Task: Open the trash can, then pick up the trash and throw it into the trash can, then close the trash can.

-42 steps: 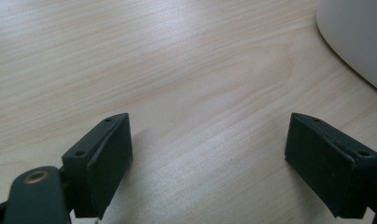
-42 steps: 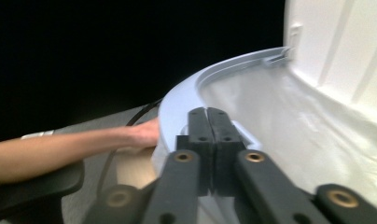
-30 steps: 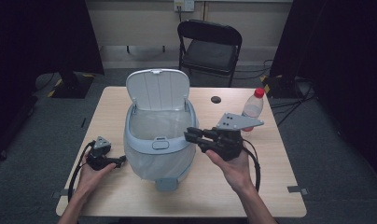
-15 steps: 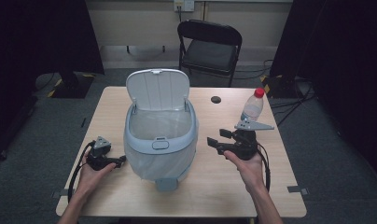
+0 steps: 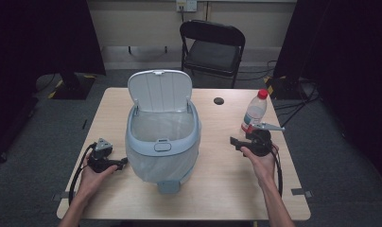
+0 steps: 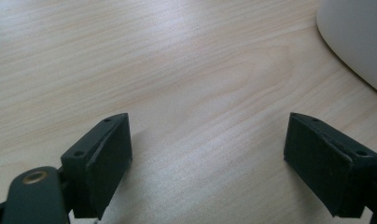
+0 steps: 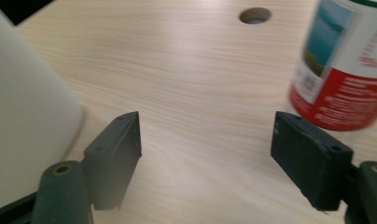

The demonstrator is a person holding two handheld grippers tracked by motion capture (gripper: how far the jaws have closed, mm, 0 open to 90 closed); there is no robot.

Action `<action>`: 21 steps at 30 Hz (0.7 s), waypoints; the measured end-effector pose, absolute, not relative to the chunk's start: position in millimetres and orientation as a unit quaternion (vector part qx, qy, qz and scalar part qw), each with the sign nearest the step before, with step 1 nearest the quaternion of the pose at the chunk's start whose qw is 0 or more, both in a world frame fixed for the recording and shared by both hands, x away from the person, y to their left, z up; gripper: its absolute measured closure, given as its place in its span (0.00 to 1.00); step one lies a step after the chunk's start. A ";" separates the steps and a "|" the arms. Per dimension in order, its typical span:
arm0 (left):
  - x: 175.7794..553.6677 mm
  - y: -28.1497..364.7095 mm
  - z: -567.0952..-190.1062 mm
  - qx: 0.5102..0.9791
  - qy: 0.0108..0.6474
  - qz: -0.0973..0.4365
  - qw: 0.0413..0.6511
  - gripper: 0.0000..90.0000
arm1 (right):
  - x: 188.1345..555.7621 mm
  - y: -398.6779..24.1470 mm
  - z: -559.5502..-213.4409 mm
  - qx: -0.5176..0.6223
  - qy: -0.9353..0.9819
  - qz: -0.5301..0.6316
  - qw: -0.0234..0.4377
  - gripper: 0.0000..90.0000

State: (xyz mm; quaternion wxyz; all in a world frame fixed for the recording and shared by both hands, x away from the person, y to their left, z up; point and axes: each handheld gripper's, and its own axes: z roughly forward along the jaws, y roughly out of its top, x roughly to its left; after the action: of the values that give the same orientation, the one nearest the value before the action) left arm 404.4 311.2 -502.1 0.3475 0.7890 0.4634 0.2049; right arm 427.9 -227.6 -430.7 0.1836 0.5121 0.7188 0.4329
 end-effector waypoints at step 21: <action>404.8 310.8 -502.2 0.788 0.465 0.205 0.348 0.16 | 484.5 -274.8 -446.0 0.565 0.699 0.376 0.227 0.18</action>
State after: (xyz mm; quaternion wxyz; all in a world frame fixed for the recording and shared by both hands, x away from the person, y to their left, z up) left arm 404.8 310.8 -502.2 0.3478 0.7883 0.4646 0.2047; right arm 484.5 -274.8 -446.0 0.2266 0.5652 0.6985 0.3759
